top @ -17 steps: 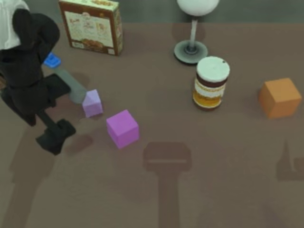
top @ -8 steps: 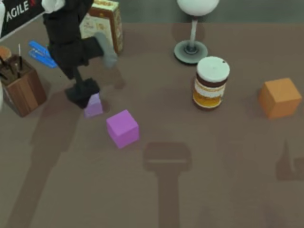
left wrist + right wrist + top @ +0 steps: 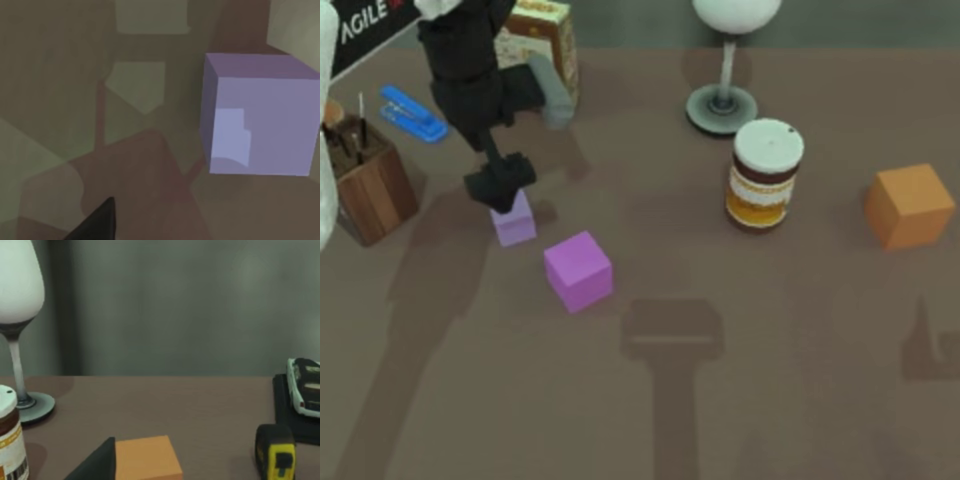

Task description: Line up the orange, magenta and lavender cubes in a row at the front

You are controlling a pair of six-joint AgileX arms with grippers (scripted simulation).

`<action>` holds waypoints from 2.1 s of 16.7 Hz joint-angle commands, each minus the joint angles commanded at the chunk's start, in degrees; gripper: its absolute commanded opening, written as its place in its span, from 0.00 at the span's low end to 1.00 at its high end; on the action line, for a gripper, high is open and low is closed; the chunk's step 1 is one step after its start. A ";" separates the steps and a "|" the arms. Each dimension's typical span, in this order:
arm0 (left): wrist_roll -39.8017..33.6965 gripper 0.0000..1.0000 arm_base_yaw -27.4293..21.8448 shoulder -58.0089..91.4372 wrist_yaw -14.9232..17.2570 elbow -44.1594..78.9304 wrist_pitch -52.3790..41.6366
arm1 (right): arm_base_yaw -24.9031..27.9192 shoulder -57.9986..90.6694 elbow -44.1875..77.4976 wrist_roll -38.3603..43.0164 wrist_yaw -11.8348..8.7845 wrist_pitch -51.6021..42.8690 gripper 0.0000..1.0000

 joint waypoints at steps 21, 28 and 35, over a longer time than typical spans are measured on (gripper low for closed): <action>0.18 0.47 -0.27 4.89 0.09 -12.27 16.99 | 0.00 0.00 0.00 0.00 0.00 0.00 1.00; 0.18 0.00 -0.27 4.89 0.09 -12.27 16.99 | 0.00 0.00 0.00 0.00 0.00 0.00 1.00; 0.18 0.00 -0.27 4.89 0.09 -12.27 16.99 | 0.00 0.00 0.00 0.00 0.00 0.00 1.00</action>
